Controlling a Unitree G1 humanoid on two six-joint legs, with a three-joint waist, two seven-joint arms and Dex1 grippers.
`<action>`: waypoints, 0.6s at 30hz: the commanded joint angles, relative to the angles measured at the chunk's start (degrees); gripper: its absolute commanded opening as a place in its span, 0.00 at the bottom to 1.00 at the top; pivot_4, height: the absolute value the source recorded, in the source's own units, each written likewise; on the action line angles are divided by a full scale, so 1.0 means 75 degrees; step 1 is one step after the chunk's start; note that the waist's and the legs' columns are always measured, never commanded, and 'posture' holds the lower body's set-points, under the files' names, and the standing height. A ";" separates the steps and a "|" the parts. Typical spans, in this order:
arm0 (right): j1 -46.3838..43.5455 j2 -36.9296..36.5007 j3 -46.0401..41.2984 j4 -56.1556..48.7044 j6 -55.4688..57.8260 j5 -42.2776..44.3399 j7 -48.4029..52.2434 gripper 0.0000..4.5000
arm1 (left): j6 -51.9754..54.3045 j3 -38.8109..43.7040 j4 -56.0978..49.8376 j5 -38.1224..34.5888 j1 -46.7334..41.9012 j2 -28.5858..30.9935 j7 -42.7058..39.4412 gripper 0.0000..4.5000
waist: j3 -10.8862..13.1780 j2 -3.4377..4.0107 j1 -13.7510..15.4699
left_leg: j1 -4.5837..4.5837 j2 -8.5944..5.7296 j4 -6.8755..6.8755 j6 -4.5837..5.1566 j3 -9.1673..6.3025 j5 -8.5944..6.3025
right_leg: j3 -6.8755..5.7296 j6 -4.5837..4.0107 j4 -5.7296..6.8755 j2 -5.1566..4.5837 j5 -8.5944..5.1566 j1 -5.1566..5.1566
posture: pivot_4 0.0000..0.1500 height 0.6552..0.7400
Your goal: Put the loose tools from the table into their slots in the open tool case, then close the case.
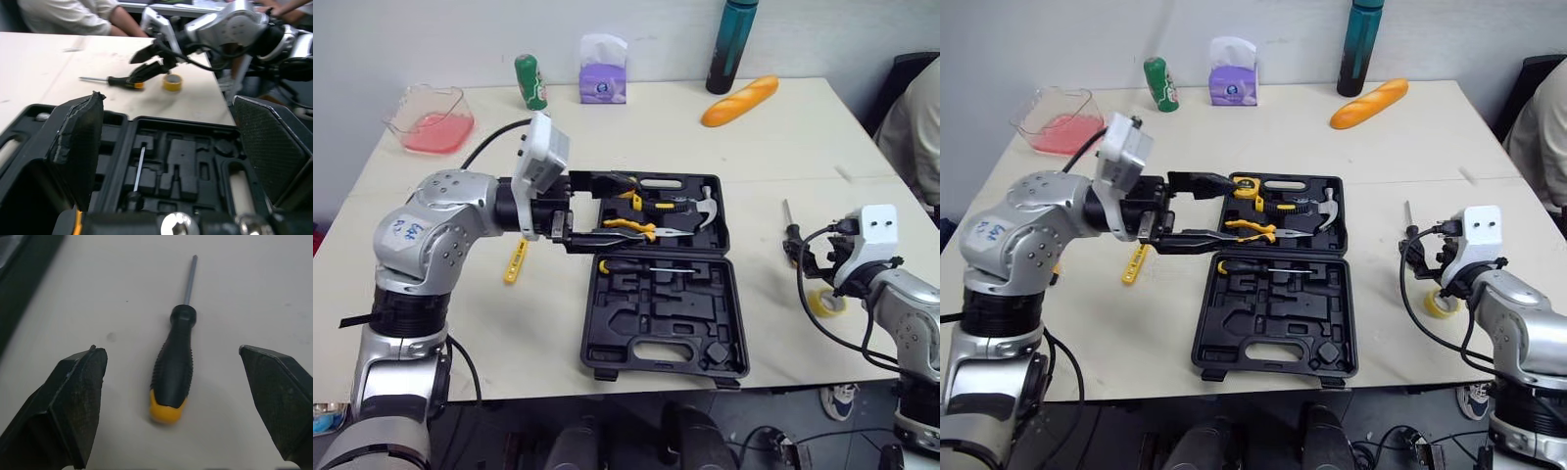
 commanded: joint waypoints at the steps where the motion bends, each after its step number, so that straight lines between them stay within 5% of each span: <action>1: -0.0440 0.0170 0.0032 0.0504 -0.0235 -0.0299 -0.0389 1.00 | -0.0410 -0.0276 0.0299 0.0189 -0.0411 -0.0336 -0.0207 0.99 | 0.0000 0.0000 -0.0019 | 0.0003 -0.0003 0.0002 0.0003 0.0000 0.0005 | 0.0007 0.0004 0.0002 -0.0001 0.0002 0.0004 | 1.00 0.94; 18: -0.1670 -0.0177 0.0667 0.2041 0.0909 -0.0379 0.0324 1.00 | -0.0921 -0.0610 0.0944 0.0612 -0.0731 -0.0819 -0.0595 0.99 | 0.0000 0.0000 -0.0083 | -0.0004 -0.0004 0.0000 0.0006 -0.0008 0.0010 | 0.0018 0.0007 -0.0002 -0.0004 0.0005 0.0001 | 1.00 0.94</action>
